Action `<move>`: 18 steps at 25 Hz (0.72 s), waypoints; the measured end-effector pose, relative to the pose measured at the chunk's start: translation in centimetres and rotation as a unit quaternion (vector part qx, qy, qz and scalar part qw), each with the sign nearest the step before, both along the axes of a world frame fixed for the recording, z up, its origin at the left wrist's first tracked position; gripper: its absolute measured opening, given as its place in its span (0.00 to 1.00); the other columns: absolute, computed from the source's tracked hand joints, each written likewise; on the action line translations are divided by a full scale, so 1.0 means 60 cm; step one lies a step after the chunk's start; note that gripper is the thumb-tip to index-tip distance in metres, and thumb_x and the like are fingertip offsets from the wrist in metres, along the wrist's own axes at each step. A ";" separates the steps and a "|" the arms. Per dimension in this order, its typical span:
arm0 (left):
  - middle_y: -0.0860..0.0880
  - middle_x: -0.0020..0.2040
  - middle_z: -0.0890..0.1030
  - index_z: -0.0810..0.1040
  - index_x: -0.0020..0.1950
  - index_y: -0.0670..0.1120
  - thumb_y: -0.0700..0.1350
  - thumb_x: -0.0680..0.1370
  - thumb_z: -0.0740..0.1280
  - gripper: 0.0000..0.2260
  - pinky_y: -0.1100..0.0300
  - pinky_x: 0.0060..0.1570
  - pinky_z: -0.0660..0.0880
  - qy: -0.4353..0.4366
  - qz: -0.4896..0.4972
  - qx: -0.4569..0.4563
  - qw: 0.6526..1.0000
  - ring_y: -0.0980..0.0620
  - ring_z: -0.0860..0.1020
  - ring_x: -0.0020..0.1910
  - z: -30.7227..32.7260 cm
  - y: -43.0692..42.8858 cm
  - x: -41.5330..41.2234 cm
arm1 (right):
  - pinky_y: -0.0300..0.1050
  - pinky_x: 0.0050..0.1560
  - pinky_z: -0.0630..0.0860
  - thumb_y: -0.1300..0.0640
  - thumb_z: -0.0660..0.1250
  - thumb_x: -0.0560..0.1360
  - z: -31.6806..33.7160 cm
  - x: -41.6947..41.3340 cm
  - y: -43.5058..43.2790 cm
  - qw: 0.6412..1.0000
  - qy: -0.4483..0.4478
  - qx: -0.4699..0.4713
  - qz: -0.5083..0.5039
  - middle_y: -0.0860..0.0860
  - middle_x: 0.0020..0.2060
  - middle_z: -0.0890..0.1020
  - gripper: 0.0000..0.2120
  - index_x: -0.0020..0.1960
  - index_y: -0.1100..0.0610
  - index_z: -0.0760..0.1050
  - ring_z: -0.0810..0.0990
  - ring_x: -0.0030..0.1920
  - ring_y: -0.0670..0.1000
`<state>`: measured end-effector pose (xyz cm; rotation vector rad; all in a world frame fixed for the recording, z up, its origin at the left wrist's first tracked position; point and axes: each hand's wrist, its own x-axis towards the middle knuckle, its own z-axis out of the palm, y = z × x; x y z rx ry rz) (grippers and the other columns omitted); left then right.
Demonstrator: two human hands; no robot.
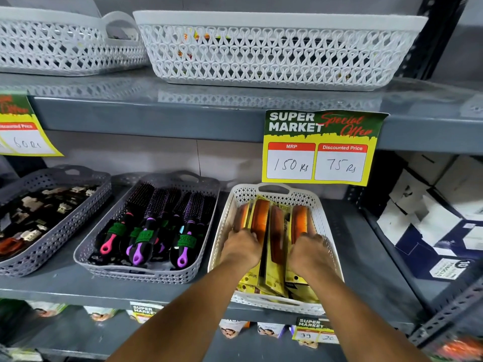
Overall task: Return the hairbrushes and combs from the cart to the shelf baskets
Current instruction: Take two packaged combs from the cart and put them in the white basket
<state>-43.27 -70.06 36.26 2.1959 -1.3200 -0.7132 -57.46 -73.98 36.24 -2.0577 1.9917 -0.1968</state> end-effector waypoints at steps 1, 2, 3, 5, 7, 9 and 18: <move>0.40 0.54 0.80 0.77 0.51 0.45 0.48 0.81 0.52 0.15 0.55 0.54 0.72 0.008 0.001 0.000 1.000 0.44 0.78 0.53 0.000 0.000 -0.003 | 0.59 0.58 0.75 0.59 0.63 0.73 -0.003 0.001 -0.002 1.000 -0.009 0.005 0.006 0.63 0.59 0.73 0.17 0.61 0.62 0.71 0.73 0.59 0.63; 0.41 0.51 0.81 0.77 0.51 0.45 0.48 0.81 0.53 0.14 0.57 0.50 0.71 0.012 0.004 -0.001 1.000 0.45 0.79 0.48 0.001 0.001 -0.005 | 0.59 0.58 0.75 0.59 0.63 0.73 -0.005 0.002 -0.003 1.000 -0.015 0.006 0.017 0.62 0.59 0.74 0.16 0.60 0.62 0.72 0.74 0.59 0.63; 0.41 0.51 0.82 0.78 0.51 0.45 0.47 0.80 0.53 0.14 0.57 0.49 0.71 0.012 0.008 -0.004 1.000 0.45 0.79 0.47 0.002 0.001 -0.006 | 0.59 0.58 0.75 0.59 0.63 0.73 -0.007 0.003 -0.005 0.999 -0.020 0.006 0.030 0.62 0.58 0.76 0.14 0.58 0.61 0.73 0.75 0.58 0.62; 0.40 0.52 0.81 0.78 0.52 0.44 0.45 0.80 0.55 0.13 0.54 0.54 0.74 0.005 0.012 -0.010 1.000 0.43 0.79 0.51 0.005 0.003 -0.005 | 0.59 0.59 0.75 0.59 0.63 0.74 -0.007 0.000 -0.010 0.998 -0.028 0.003 0.054 0.60 0.57 0.77 0.12 0.56 0.60 0.73 0.75 0.59 0.62; 0.40 0.58 0.79 0.79 0.54 0.45 0.43 0.79 0.56 0.12 0.52 0.60 0.74 -0.001 0.013 -0.014 1.000 0.42 0.78 0.56 0.008 0.005 -0.004 | 0.60 0.60 0.74 0.56 0.62 0.75 -0.006 -0.003 -0.012 0.997 -0.033 0.001 0.068 0.58 0.57 0.78 0.11 0.56 0.59 0.72 0.74 0.60 0.61; 0.40 0.62 0.76 0.78 0.59 0.47 0.43 0.79 0.57 0.13 0.51 0.63 0.74 0.006 0.009 -0.012 1.000 0.43 0.78 0.57 0.007 0.008 -0.004 | 0.59 0.59 0.74 0.54 0.61 0.76 -0.004 -0.004 -0.013 0.996 -0.039 -0.001 0.080 0.58 0.56 0.78 0.11 0.55 0.58 0.72 0.74 0.60 0.60; 0.38 0.79 0.52 0.55 0.77 0.55 0.58 0.80 0.53 0.26 0.40 0.73 0.55 -0.134 -0.089 0.015 0.987 0.35 0.50 0.77 -0.002 0.020 -0.026 | 0.61 0.71 0.59 0.48 0.54 0.78 -0.026 -0.010 -0.012 0.993 -0.004 0.008 0.117 0.56 0.76 0.57 0.22 0.68 0.59 0.66 0.52 0.75 0.59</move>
